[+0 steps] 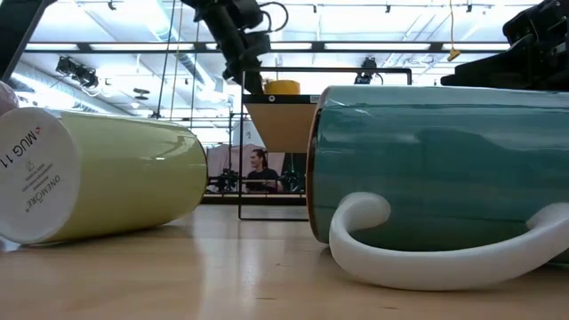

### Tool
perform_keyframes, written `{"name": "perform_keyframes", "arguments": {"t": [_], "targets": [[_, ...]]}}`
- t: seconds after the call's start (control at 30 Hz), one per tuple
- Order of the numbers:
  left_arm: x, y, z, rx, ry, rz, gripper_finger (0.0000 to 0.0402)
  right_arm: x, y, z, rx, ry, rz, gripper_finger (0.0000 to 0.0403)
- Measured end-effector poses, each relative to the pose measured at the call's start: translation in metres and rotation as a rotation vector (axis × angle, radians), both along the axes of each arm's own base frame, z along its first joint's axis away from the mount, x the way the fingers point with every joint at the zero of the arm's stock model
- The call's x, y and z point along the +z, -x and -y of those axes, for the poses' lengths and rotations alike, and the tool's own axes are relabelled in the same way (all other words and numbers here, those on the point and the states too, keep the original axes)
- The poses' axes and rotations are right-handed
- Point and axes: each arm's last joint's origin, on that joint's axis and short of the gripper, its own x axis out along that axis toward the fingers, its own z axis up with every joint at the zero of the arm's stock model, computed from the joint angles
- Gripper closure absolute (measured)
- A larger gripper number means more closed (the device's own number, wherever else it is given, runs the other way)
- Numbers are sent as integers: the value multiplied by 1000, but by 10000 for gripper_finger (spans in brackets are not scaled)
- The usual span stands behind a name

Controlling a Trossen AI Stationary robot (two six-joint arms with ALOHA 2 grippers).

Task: Place coffee mugs
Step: Put the yellow mug on the shelf

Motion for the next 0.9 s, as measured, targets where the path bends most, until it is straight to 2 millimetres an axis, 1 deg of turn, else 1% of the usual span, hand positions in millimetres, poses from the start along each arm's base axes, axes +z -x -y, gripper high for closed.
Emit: {"name": "perform_keyframes", "arguments": {"t": [0.43, 0.6, 0.83, 0.9], "targets": [[-22, -12, -10, 2, 32, -39, 340, 0, 0, 0, 0, 0, 0, 197], [-26, -14, -14, 7, 28, -36, 340, 0, 0, 0, 0, 0, 0, 197], [-25, -15, -15, 17, 17, -30, 339, 0, 0, 0, 0, 0, 0, 197], [-25, -15, -15, 16, 16, -29, 333, 0, 0, 0, 0, 0, 0, 197]]}}
